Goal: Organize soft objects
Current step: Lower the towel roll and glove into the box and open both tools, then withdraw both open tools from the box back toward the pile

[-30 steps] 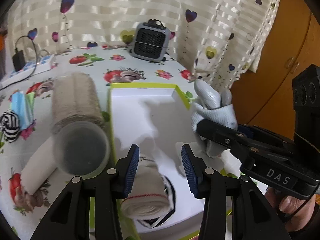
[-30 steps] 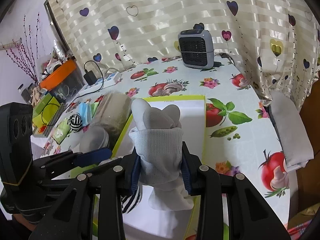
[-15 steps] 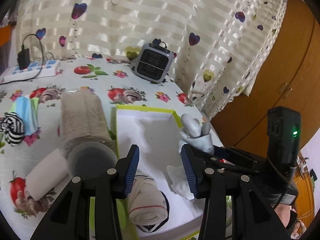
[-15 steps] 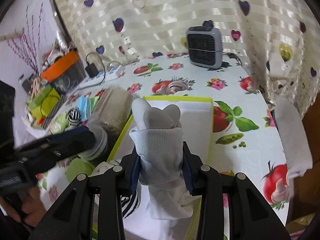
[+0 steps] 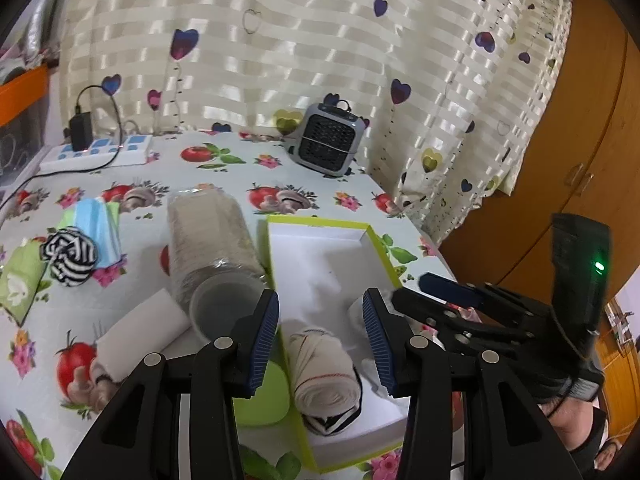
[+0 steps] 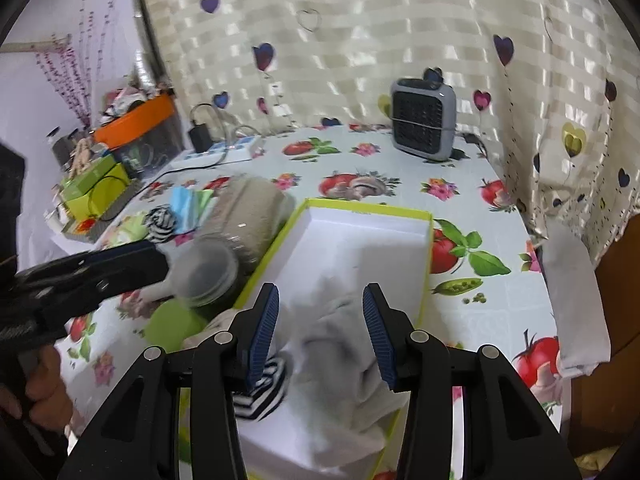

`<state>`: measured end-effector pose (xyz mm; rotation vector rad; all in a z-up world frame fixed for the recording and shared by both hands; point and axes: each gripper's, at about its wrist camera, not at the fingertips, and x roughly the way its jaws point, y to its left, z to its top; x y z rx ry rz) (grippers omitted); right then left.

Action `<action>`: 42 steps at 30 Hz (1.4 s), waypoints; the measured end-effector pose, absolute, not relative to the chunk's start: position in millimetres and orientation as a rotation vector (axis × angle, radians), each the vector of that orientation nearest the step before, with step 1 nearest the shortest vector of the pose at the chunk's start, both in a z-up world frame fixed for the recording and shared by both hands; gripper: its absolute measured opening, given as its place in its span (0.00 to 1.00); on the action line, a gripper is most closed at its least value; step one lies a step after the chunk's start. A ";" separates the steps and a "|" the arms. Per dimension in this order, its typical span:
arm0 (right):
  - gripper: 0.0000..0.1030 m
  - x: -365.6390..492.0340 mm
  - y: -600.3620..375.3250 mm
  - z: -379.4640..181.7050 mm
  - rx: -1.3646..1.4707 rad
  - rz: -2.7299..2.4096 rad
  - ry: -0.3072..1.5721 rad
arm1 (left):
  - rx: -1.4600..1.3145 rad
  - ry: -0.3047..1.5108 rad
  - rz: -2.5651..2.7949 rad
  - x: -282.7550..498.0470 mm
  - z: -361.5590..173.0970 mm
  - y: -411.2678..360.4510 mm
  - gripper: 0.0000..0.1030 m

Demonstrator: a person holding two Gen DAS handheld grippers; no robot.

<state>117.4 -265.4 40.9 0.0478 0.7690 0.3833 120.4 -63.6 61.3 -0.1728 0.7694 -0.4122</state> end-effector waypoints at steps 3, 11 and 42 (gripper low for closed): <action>0.44 101.2 -254.4 35.5 0.072 0.471 0.789 | -0.173 0.768 -0.386 113.6 61.2 -54.5 0.41; 0.38 82.2 -212.1 10.7 -0.013 0.562 0.862 | -0.202 0.764 -0.315 95.9 59.9 -23.7 0.41; 0.35 46.5 -224.2 20.7 0.018 0.479 0.821 | -0.200 0.841 -0.147 44.9 13.7 27.5 0.41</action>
